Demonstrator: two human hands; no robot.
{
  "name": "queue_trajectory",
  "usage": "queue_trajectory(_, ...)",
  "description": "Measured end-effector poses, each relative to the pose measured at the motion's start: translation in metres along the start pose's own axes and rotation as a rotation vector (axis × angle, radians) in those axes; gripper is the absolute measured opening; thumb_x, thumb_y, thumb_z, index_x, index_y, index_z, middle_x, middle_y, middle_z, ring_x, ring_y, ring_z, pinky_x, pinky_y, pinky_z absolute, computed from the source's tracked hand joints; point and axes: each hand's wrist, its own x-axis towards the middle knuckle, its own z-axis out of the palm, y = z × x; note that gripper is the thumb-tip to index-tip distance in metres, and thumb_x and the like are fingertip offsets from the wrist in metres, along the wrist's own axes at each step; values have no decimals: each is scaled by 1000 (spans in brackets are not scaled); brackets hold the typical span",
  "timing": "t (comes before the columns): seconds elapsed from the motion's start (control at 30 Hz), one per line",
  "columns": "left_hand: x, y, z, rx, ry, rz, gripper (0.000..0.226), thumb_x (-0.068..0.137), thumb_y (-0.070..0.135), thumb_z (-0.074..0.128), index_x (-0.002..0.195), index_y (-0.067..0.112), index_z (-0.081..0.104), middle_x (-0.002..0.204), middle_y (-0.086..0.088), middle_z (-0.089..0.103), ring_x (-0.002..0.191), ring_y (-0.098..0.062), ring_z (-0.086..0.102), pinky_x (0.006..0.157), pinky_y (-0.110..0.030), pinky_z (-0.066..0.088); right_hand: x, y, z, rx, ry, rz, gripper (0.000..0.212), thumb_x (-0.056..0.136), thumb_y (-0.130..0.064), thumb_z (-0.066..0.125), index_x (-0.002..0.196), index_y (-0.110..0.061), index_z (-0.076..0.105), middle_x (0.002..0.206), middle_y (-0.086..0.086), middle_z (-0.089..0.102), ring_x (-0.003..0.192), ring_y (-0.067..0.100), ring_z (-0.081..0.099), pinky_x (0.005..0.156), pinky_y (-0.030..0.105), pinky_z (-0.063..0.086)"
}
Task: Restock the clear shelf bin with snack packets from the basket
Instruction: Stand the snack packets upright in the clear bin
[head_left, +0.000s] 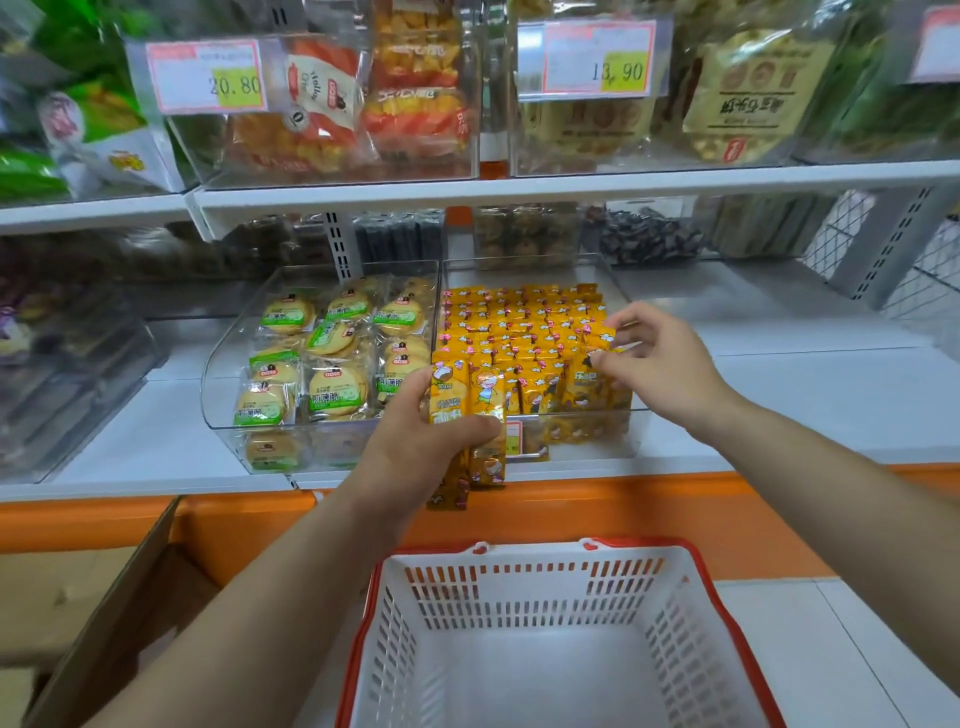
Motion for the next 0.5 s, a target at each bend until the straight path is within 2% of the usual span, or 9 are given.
queue_trajectory(0.17, 7, -5, -2, -3, 9, -28, 40, 84, 18, 81, 116, 29, 61, 100, -3, 79, 90, -28, 78, 78, -49, 63, 11, 22, 22, -255, -110, -73, 25, 81, -16, 80, 95, -26, 62, 89, -5, 63, 72, 19, 63, 64, 14, 46)
queue_trajectory(0.27, 9, -8, -5, -5, 14, -32, 40, 84, 17, 81, 116, 28, 61, 101, -3, 79, 90, -29, 78, 78, -49, 63, 14, 30, 33, -371, -131, -61, 23, 81, -13, 78, 91, -27, 63, 85, -3, 62, 68, 10, 56, 58, 5, 36)
queue_trajectory(0.4, 11, -10, -7, -11, 26, -34, 39, 84, 16, 81, 116, 29, 62, 99, -2, 80, 89, -27, 78, 72, -43, 64, 15, 34, 40, -460, -170, -35, 14, 85, -17, 71, 98, -23, 71, 81, -6, 65, 77, 12, 61, 57, 9, 37)
queue_trajectory(0.5, 11, -10, -7, -13, 36, -36, 39, 84, 17, 81, 117, 28, 62, 100, -2, 79, 90, -27, 78, 76, -45, 63, 13, 27, 36, -485, -191, 11, 24, 89, -25, 67, 113, -21, 69, 86, -6, 68, 78, 9, 60, 61, 15, 41)
